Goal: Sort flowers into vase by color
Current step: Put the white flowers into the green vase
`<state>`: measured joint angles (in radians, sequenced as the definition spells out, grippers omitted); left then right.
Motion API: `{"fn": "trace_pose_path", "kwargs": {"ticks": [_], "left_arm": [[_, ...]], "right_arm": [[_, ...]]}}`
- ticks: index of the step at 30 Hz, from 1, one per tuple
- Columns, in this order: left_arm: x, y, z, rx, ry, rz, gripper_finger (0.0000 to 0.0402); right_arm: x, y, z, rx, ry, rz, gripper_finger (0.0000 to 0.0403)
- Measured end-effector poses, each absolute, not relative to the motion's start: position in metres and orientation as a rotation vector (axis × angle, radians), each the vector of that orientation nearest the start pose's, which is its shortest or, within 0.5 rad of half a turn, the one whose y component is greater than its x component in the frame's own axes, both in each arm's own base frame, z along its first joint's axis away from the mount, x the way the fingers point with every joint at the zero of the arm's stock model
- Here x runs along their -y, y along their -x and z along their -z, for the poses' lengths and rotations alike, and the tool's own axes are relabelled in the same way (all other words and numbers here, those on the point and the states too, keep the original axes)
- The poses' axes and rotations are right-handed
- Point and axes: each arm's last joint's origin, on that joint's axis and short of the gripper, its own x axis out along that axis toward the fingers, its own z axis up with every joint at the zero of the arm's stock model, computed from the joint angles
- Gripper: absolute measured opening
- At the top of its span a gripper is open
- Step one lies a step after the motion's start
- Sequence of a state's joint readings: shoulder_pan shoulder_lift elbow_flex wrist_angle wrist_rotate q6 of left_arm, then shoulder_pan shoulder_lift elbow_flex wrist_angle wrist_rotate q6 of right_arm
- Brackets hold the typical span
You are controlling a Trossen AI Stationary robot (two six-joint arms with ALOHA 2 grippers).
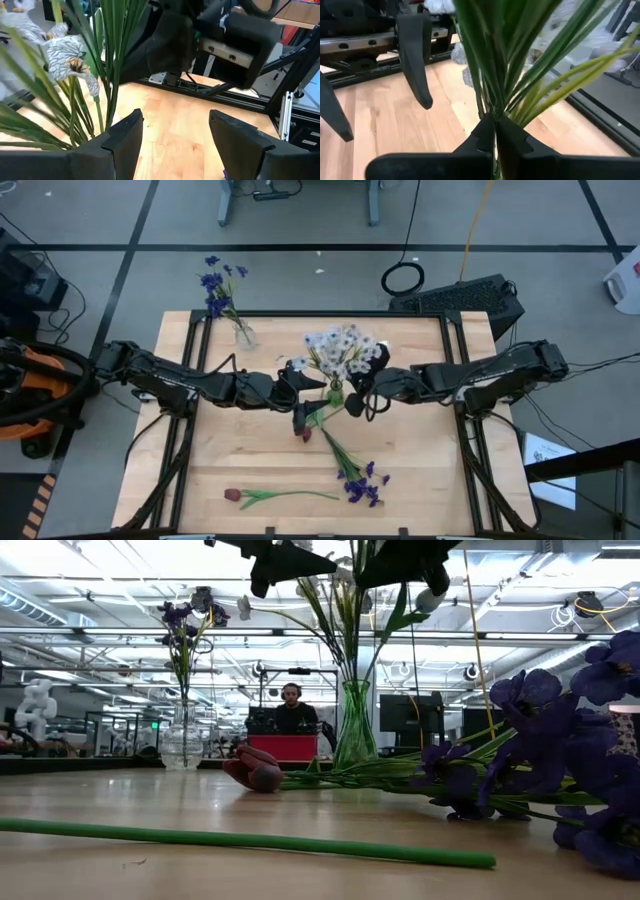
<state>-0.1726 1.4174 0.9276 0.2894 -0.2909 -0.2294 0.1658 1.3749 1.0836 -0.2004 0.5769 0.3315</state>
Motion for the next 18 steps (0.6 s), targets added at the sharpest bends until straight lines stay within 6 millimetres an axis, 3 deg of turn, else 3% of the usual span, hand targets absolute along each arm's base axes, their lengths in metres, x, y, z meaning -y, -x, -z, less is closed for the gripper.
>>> {"fn": "trace_pose_path", "kwargs": {"ticks": [11, 18], "left_arm": [[0.046, -0.314, -0.28, -0.206, 0.2, -0.145, 0.0234], [0.046, -0.313, -0.278, -0.225, 0.214, -0.15, 0.0234]], "right_arm": [[-0.038, -0.321, -0.269, -0.501, -0.136, 0.507, 0.0], [-0.035, -0.318, -0.256, -0.556, -0.131, 0.64, 0.0]]}}
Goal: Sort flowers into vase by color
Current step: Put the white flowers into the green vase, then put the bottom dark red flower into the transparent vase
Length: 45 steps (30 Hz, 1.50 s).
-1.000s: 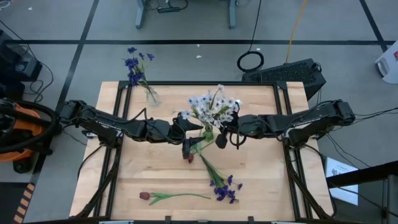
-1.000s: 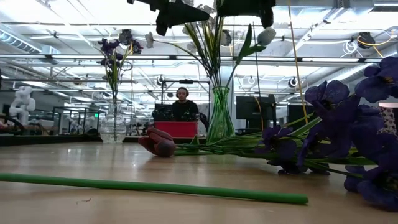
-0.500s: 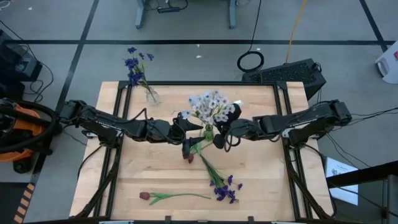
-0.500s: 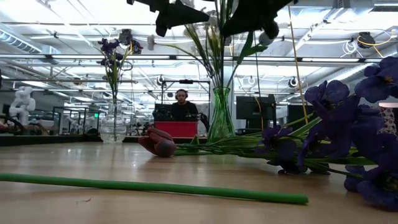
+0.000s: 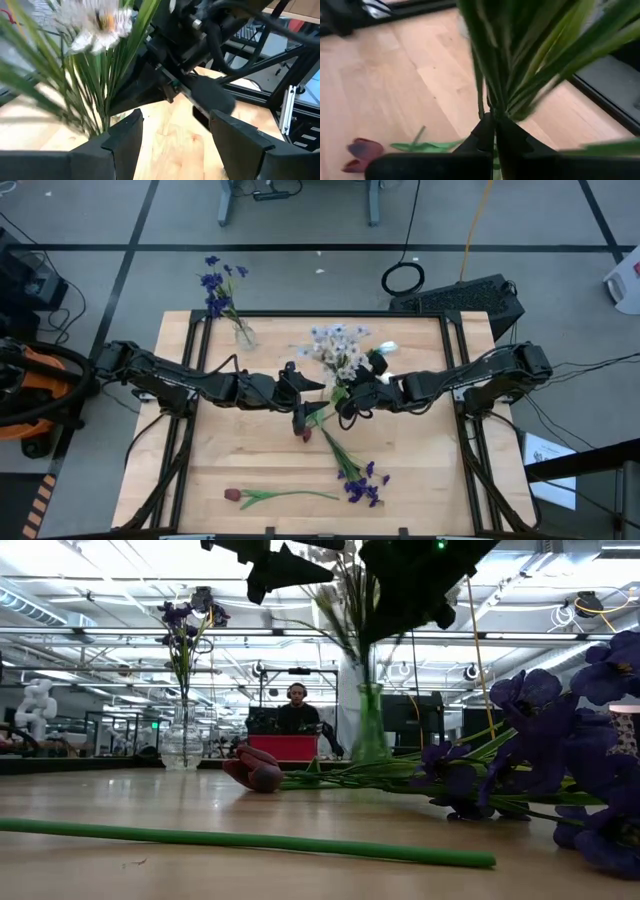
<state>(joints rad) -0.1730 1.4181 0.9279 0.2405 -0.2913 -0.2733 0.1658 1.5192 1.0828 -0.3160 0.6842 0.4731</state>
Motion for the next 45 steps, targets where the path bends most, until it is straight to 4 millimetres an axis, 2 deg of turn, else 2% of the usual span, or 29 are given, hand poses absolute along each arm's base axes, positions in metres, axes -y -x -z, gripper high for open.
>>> {"fn": "trace_pose_path", "kwargs": {"ticks": [5, 11, 18, 22, 25, 30, 35, 41, 45], "left_arm": [[0.046, -0.314, -0.278, -0.225, 0.208, -0.149, 0.0235], [0.046, -0.314, -0.279, -0.224, 0.198, -0.15, 0.0235], [0.046, -0.314, -0.279, -0.222, 0.198, -0.154, 0.0235], [0.045, -0.314, -0.279, -0.222, 0.198, -0.158, 0.0235], [0.045, -0.314, -0.279, -0.222, 0.198, -0.159, 0.0235], [0.045, -0.313, -0.277, -0.239, 0.193, -0.168, 0.0235], [0.047, -0.312, -0.274, -0.269, 0.205, -0.172, 0.0235], [0.054, -0.308, -0.268, -0.315, 0.31, -0.239, 0.0235], [0.069, -0.302, -0.263, -0.347, 0.377, -0.26, 0.0234]], "right_arm": [[-0.032, -0.317, -0.255, -0.571, -0.144, 0.646, 0.0009], [-0.033, -0.316, -0.257, -0.583, -0.165, 0.603, 0.0063], [-0.031, -0.301, -0.275, -0.562, -0.178, 0.601, 0.0136], [-0.03, -0.29, -0.29, -0.527, -0.203, 0.58, 0.0157], [-0.03, -0.281, -0.303, -0.508, -0.248, 0.498, 0.0164], [-0.031, -0.261, -0.321, -0.514, -0.324, 0.346, 0.0158], [-0.033, -0.233, -0.333, -0.564, -0.375, 0.256, 0.0135], [-0.038, -0.196, -0.336, -0.701, -0.418, 0.228, 0.0081], [-0.043, -0.177, -0.332, -0.801, -0.423, 0.237, 0.0038]]}}
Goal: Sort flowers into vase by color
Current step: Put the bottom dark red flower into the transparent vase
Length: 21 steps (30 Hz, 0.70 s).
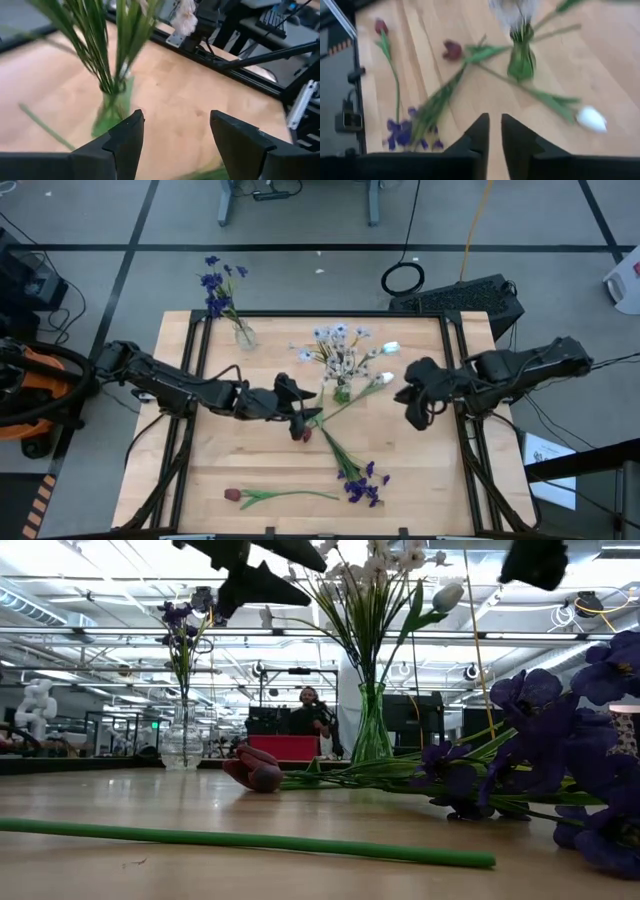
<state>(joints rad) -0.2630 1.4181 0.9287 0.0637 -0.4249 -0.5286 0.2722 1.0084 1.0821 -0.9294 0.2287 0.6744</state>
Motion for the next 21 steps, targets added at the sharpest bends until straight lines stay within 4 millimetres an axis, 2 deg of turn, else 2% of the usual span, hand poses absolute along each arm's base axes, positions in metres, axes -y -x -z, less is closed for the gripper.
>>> {"fn": "trace_pose_path", "kwargs": {"ticks": [4, 9, 13, 21], "left_arm": [[0.089, -0.298, -0.26, -0.334, 0.49, -0.287, 0.0234], [0.115, -0.294, -0.246, -0.364, 0.648, -0.311, 0.0234], [0.134, -0.292, -0.23, -0.412, 0.891, -0.331, 0.0223], [0.165, -0.28, -0.208, -0.648, 1.381, -0.358, 0.0167]], "right_arm": [[-0.047, -0.166, -0.328, -0.881, -0.413, 0.248, 0.0005], [-0.05, -0.16, -0.325, -0.939, -0.374, 0.246, 0.0009], [-0.049, -0.157, -0.323, -0.978, -0.334, 0.246, 0.0005], [-0.047, -0.151, -0.32, -1.04, -0.277, 0.258, 0.0001]]}}
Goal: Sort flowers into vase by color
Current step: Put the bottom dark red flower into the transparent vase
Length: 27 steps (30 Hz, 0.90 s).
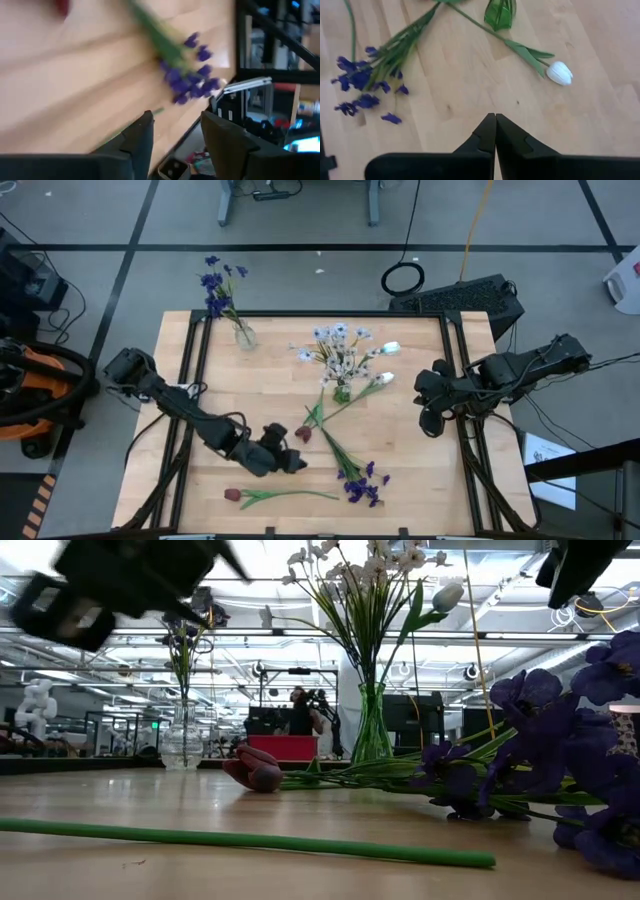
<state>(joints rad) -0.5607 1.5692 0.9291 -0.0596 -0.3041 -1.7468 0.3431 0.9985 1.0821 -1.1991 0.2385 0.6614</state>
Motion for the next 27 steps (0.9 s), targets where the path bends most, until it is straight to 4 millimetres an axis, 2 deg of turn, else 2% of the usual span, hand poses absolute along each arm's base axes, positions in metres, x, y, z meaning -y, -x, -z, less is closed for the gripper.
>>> {"fn": "trace_pose_path", "kwargs": {"ticks": [3, 8, 15, 21, 27], "left_arm": [[0.171, -0.272, -0.204, -0.684, 1.466, -0.437, 0.015], [0.175, -0.262, -0.198, -0.738, 1.487, -0.527, 0.0124], [0.179, -0.253, -0.195, -0.829, 1.485, -0.581, 0.0089], [0.19, -0.247, -0.21, -0.805, 1.471, -0.648, 0.0063], [0.208, -0.246, -0.231, -0.799, 1.517, -0.732, 0.005]], "right_arm": [[-0.046, -0.151, -0.319, -1.044, -0.248, 0.264, 0.0001], [-0.044, -0.149, -0.318, -1.046, -0.228, 0.31, 0.0001], [-0.041, -0.143, -0.316, -1.066, -0.35, 0.447, 0.0001], [-0.041, -0.143, -0.318, -1.04, -0.346, 0.42, 0.0], [-0.04, -0.14, -0.32, -0.894, -0.343, 0.3, 0.0]]}}
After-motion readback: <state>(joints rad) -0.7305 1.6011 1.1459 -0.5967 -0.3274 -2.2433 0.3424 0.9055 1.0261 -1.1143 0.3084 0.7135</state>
